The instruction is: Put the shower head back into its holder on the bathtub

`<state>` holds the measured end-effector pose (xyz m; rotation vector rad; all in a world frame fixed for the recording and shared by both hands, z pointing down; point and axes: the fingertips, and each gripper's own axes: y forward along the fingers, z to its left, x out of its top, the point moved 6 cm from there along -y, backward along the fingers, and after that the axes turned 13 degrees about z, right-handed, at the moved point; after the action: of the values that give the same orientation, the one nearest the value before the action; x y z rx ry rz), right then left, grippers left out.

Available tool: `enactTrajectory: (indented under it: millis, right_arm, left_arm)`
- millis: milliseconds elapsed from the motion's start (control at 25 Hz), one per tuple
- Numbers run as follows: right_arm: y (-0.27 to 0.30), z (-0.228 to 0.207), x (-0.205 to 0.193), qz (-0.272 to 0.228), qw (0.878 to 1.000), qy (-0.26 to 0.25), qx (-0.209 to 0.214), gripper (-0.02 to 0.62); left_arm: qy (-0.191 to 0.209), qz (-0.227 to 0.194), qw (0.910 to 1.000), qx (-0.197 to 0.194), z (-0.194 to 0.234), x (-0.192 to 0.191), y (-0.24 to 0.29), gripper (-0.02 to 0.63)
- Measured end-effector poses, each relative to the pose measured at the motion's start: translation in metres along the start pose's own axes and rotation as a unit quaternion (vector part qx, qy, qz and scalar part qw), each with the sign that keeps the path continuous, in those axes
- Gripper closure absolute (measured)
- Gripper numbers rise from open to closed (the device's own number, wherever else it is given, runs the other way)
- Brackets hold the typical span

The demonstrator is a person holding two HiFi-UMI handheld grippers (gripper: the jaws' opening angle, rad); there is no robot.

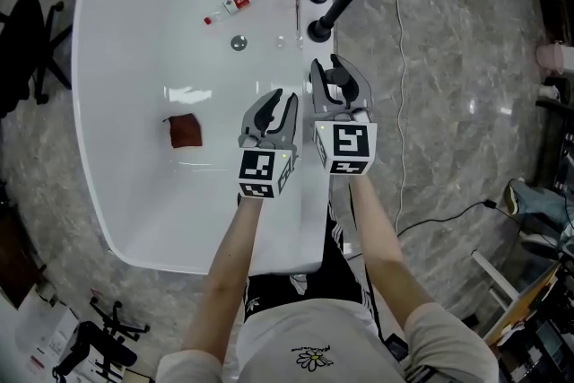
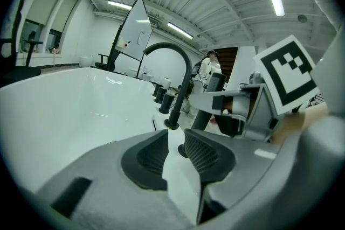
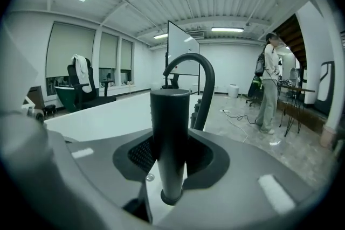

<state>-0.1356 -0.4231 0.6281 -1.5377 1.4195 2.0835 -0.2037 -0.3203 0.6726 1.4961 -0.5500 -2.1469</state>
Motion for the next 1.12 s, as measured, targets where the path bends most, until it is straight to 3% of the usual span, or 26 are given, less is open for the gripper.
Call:
enactTrajectory:
  millis: [160, 240, 520, 640, 800, 960, 1120]
  right_arm:
    - [-0.002, -0.005, 0.004, 0.025, 0.998, 0.049, 0.018, 0.477]
    - [-0.017, -0.005, 0.018, 0.014, 0.998, 0.050, 0.016, 0.469]
    - [-0.104, 0.006, 0.091, -0.077, 0.995, 0.059, 0.012, 0.502]
    - [-0.152, 0.015, 0.125, -0.132, 0.989, 0.067, 0.013, 0.573]
    - [-0.233, 0.041, 0.154, -0.174, 0.982, 0.076, 0.018, 0.594]
    - [-0.317, 0.074, 0.160, -0.213, 0.973, 0.084, 0.025, 0.593]
    - [-0.380, 0.110, 0.133, -0.224, 0.971, 0.078, 0.036, 0.594]
  left_arm:
    - [0.008, -0.018, 0.9998, 0.005, -0.005, 0.019, -0.018, 0.515]
    - [0.013, -0.031, 0.9994, 0.008, -0.009, 0.030, -0.031, 0.515]
    - [0.055, -0.094, 0.9939, 0.014, -0.038, 0.082, -0.097, 0.515]
    - [0.084, -0.129, 0.9880, 0.015, -0.055, 0.105, -0.130, 0.526]
    - [0.063, -0.165, 0.9839, 0.028, -0.078, 0.126, -0.196, 0.608]
    - [0.044, -0.230, 0.9723, 0.003, -0.105, 0.139, -0.271, 0.609]
    - [0.057, -0.248, 0.9668, -0.018, -0.128, 0.126, -0.333, 0.609]
